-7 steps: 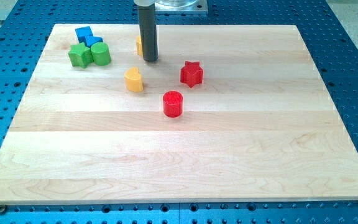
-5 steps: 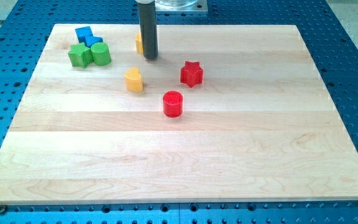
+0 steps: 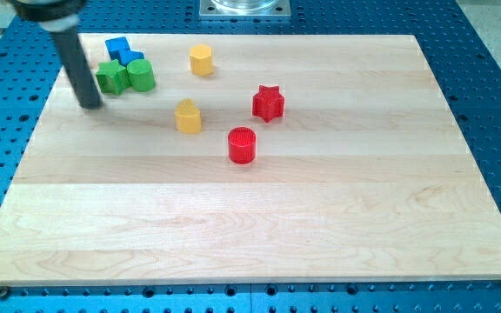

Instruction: Separate the green blocks and blue blocks

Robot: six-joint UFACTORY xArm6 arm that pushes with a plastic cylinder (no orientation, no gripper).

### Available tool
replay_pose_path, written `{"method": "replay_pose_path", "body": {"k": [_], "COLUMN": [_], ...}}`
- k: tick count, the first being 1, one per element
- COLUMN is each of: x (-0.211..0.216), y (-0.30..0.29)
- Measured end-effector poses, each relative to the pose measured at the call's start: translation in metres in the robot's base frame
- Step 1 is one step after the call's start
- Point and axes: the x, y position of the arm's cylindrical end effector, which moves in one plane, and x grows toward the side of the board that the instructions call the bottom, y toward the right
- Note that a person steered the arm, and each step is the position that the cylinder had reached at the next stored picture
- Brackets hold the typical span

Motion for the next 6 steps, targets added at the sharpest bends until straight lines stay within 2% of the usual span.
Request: {"method": "replay_pose_path", "body": {"k": [1,2,3,5,6], "x": [-0.055,-0.125,-0.134,-0.009,-0.041], "y": [-0.036,-0.033,0.02,0.076,0.057]}}
